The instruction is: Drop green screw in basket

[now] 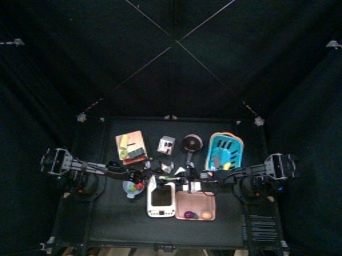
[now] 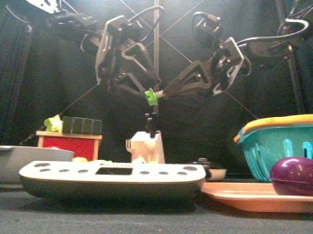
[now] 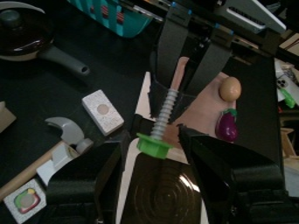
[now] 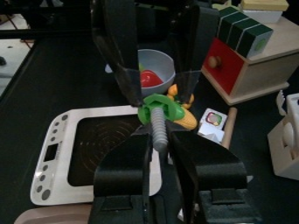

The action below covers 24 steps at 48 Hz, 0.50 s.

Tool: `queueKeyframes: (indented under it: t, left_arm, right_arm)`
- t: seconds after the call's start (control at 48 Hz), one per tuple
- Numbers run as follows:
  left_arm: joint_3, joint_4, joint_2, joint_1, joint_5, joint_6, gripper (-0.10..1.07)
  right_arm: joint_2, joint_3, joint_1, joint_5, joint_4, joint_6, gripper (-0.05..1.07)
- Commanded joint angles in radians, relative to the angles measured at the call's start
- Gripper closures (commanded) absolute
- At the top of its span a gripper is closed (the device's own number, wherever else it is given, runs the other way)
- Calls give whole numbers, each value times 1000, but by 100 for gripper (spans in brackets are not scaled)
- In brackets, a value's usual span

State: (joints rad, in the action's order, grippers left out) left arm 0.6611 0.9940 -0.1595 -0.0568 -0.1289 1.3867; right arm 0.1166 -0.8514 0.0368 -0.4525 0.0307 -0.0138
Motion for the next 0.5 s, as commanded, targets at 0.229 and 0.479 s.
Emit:
queueKeyframes:
  t: [0.229, 0.479]
  left_arm:
    - [106, 63, -183, 2, 5, -2, 13]
    - [184, 249, -267, 20, -20, 0, 13]
  right_arm:
    - [109, 25, -5, 110, -167, -5, 49]
    - [319, 25, 80, 400, -371, -8, 49]
